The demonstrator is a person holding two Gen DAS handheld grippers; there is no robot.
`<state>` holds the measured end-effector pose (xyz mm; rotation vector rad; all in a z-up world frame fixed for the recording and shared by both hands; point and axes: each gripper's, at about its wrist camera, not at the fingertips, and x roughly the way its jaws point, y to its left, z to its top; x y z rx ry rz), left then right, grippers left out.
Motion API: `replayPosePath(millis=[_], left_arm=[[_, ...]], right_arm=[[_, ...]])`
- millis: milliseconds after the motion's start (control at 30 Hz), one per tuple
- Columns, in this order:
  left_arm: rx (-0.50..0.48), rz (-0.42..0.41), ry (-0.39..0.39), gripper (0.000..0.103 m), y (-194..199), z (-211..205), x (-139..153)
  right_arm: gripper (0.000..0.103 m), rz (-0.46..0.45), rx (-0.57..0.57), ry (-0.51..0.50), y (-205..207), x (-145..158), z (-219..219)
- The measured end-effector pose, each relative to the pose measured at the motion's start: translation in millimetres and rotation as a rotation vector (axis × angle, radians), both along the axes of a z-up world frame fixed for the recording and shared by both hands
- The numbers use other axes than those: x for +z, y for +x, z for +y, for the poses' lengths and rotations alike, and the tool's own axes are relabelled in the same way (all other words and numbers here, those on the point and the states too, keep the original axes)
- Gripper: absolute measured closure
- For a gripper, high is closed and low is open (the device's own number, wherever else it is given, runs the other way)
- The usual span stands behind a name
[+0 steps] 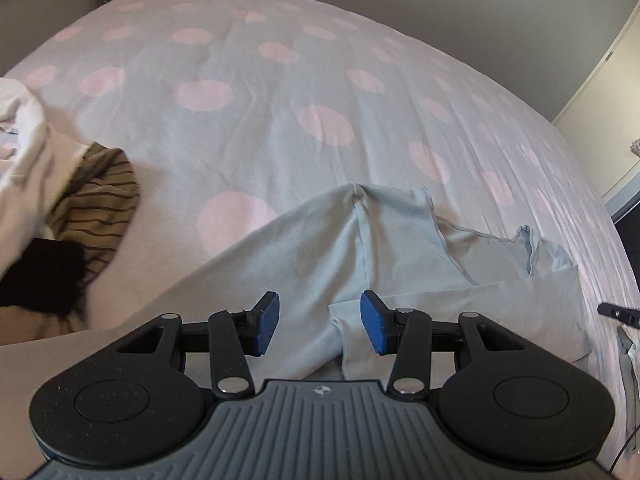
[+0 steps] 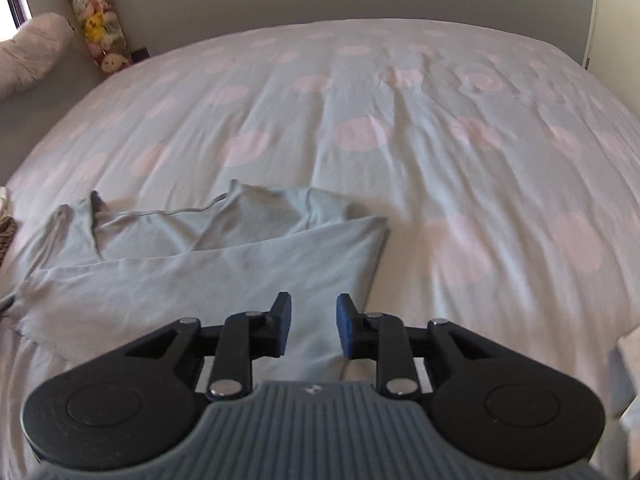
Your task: Fold clothes
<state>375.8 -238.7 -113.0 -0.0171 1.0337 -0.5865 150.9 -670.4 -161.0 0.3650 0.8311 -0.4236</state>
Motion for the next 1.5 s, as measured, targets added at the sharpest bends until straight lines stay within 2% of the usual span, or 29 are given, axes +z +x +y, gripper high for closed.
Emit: replayPosePath(millis=[67,233,433,467,567,633,800,900,933,967,1000,1167,1367,1433,1500], left_arm=[[0.026,-0.018,0.02,0.06,-2.3,22.1,14.8],[0.107,-0.069,0.069,0.058,-21.1,89.4,57.5],[0.187,-0.16,0.133,0.055,-53.0,158.1,102.9],[0.2,-0.168,0.139,0.054,-57.9,168.0,106.6],[0.218,-0.158,0.142,0.054,-68.9,187.7,104.9],[0.223,-0.156,0.151,0.054,-75.7,195.7,100.2],[0.228,-0.181,0.154,0.049,-80.2,192.9,83.0],[0.261,-0.198,0.2,0.049,-69.5,186.4,74.5],[0.287,-0.201,0.237,0.051,-65.3,186.5,72.2],[0.309,-0.193,0.267,0.058,-60.8,187.7,71.1],[0.328,-0.18,0.287,0.073,-57.5,190.7,70.9],[0.325,-0.161,0.378,0.098,-53.0,203.5,84.7],[0.271,-0.188,0.373,0.097,-64.3,194.9,108.0],[0.228,-0.197,0.38,0.087,-69.5,184.8,107.9],[0.172,-0.222,0.424,0.069,-76.5,172.1,103.5]], right_arm=[[0.074,-0.068,-0.023,0.021,-21.0,-3.6,25.1],[0.072,-0.164,-0.116,0.074,-67.0,-21.3,90.0],[0.063,-0.241,-0.116,0.078,-89.2,-25.4,136.6],[0.058,-0.245,-0.104,0.055,-89.0,-24.5,141.3],[0.057,-0.251,-0.083,-0.008,-88.5,-25.4,150.7],[0.057,-0.241,-0.089,-0.009,-88.0,-29.9,150.4],[0.057,-0.224,-0.135,-0.024,-91.2,-36.8,145.4],[0.057,-0.227,-0.159,-0.039,-93.6,-37.1,142.6],[0.057,-0.228,-0.161,-0.042,-93.7,-37.2,142.3],[0.057,-0.229,-0.163,-0.044,-93.6,-37.4,142.1],[0.057,-0.23,-0.165,-0.047,-93.6,-37.6,141.8],[0.057,-0.246,-0.163,-0.036,-93.1,-38.5,139.6],[0.057,-0.274,-0.163,-0.006,-95.6,-39.3,136.3],[0.056,-0.286,-0.172,0.007,-98.1,-38.9,134.1],[0.055,-0.297,-0.186,0.022,-101.0,-38.9,131.2]])
